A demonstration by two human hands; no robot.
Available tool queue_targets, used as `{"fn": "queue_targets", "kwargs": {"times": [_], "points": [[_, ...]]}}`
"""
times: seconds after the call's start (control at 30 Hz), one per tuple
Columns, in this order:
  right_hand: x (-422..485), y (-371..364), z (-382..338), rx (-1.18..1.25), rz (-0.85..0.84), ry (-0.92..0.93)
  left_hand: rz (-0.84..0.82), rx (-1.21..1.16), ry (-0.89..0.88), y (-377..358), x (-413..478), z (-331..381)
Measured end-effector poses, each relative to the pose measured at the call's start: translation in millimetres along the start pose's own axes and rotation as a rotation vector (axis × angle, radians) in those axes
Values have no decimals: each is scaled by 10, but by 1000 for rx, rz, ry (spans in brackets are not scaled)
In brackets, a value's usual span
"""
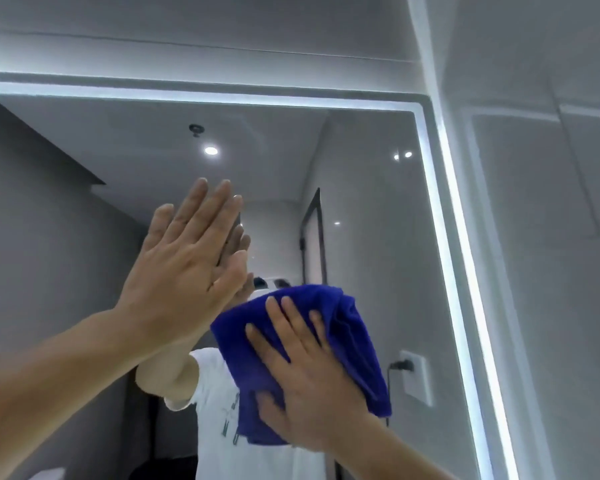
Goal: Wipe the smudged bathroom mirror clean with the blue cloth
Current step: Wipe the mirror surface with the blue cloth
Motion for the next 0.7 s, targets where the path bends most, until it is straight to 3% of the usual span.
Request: {"fn": "queue_targets", "kwargs": {"times": [0.17, 0.27, 0.37, 0.5, 0.6, 0.7], "points": [[-48, 217, 469, -134, -158, 282, 18, -14, -14, 161, 36, 43], [271, 522, 1005, -140, -80, 104, 48, 5, -26, 282, 30, -59], [809, 830, 1545, -124, 60, -272, 48, 40, -50, 368, 6, -199], [1656, 982, 1617, -28, 149, -629, 13, 118, -59, 430, 7, -473], [2171, 1009, 1434, 15, 185, -670, 21, 158, -48, 470, 38, -643], [2336, 973, 1214, -73, 201, -465, 24, 171, -34, 496, 32, -738]]}}
Point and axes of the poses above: each hand's wrist, its own x-axis towards the middle knuckle, its own y-axis out of the back of the hand, z = x × y, the point moved 3 cm from there along x, towards the middle knuckle, and after that the axes turned 6 degrees about x, right-handed, at the moved point
